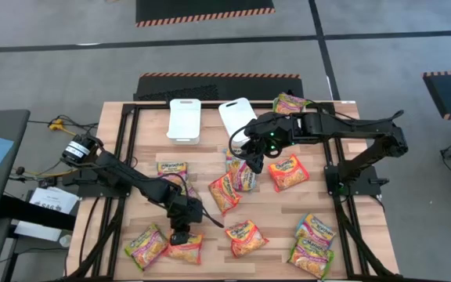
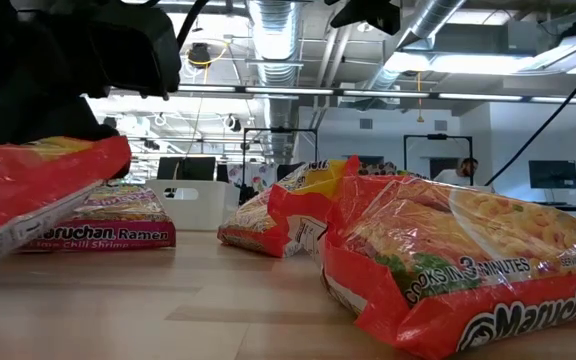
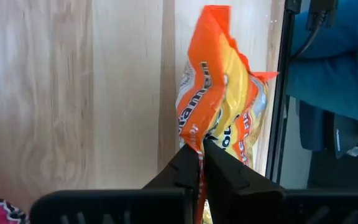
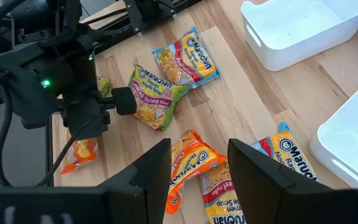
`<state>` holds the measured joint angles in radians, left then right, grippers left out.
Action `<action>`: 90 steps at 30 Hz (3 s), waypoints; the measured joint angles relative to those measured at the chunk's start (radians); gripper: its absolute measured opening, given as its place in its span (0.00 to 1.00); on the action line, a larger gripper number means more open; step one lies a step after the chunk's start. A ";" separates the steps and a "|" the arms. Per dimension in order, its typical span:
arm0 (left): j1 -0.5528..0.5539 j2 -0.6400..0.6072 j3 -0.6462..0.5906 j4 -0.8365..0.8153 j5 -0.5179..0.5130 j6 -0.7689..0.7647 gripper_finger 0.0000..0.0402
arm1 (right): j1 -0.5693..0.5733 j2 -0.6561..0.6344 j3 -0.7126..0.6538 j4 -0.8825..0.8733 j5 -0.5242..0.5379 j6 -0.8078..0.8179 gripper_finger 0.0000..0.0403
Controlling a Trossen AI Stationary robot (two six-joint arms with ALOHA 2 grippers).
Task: Sort Maruchan noodles
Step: Put the orange noodle pack into the middle white bin
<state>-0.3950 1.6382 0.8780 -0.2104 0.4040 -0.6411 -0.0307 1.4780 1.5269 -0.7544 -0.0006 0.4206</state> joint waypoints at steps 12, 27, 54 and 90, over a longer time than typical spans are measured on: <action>0.092 -0.080 0.000 -0.002 0.029 0.090 0.00 | -0.004 0.000 0.048 0.007 0.000 0.000 0.45; 0.309 -0.265 0.000 -0.069 0.054 0.248 0.00 | -0.060 0.000 0.152 0.005 0.000 -0.004 0.45; 0.663 -0.444 0.079 -0.100 -0.082 0.553 0.00 | -0.134 0.048 0.163 0.132 0.000 -0.164 0.60; 0.794 -0.443 0.143 -0.058 -0.157 0.623 0.00 | -0.221 0.313 0.161 0.257 -0.213 -0.380 0.58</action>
<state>0.3992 1.1957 1.0214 -0.2688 0.2466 -0.0185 -0.2520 1.7908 1.6882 -0.4975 -0.2134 0.0401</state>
